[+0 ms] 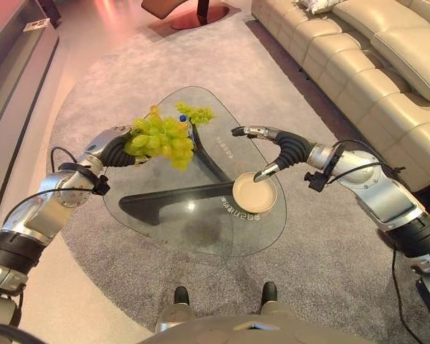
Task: Pick up fruits into the plate
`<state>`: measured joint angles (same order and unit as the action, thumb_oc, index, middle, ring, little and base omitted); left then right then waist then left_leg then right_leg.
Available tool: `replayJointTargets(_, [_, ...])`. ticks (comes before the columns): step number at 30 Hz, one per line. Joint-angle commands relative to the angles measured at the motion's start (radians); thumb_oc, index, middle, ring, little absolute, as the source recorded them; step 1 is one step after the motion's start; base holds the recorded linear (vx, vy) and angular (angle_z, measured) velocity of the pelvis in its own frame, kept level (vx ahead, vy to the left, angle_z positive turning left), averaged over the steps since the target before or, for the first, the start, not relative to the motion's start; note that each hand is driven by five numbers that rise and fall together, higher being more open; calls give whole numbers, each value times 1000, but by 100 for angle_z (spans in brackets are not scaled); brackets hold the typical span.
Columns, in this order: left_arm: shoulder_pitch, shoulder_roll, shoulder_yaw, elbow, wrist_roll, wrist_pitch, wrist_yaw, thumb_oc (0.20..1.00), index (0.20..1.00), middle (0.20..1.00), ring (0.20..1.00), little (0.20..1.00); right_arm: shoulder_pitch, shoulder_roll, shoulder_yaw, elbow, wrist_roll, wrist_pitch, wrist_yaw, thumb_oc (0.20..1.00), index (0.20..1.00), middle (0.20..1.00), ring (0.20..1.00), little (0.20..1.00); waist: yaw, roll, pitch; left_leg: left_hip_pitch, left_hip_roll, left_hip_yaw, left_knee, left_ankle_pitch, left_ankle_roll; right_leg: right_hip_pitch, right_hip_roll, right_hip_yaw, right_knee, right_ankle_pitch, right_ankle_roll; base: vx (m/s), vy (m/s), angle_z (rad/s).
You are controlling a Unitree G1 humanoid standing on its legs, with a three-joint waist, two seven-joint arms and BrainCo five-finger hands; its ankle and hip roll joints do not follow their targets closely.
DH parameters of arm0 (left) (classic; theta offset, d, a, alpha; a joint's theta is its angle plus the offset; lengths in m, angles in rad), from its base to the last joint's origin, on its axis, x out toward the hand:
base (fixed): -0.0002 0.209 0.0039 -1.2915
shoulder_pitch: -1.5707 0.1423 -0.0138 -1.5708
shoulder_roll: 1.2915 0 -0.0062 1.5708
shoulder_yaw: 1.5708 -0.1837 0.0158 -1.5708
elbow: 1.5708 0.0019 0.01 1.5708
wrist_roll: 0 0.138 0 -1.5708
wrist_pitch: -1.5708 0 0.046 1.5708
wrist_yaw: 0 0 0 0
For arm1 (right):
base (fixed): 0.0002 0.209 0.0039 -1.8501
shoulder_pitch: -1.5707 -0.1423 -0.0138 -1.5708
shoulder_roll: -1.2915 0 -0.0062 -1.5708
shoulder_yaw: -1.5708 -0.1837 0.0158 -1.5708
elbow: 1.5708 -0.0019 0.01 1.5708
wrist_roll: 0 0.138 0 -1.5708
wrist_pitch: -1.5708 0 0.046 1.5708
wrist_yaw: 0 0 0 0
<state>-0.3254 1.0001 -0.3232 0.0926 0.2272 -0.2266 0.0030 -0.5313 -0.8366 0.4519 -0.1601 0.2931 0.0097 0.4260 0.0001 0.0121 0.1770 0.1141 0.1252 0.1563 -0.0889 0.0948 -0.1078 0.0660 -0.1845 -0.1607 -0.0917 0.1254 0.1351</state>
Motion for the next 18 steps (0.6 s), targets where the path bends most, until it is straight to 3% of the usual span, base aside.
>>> replayJointTargets(1, [-140,-2,-19,-27,-2,-34,14,200,200,200,200,200,-76,56,47,-53,69,0,-31,1000,1000,1000,1000,1000,7,-17,-73,-18,-51,-36,92,-164,29,51,11,-54,94,-158,5,32,-15,-1])
replayJointTargets(9, [-125,-40,-52,-103,39,-48,-32,200,200,200,200,200,-70,112,43,-109,43,4,-140,1000,1000,1000,1000,1000,2,-10,-83,-1,-47,-33,85,-170,31,63,13,-35,81,-157,11,13,-1,-3])
replayJointTargets(18, [-38,-56,4,-167,76,-51,-21,200,200,200,200,200,34,163,-37,-140,95,4,-249,1000,1000,1000,1000,1000,2,-3,-77,-3,-51,-33,82,-174,34,57,6,-33,72,-150,18,-15,2,-1])
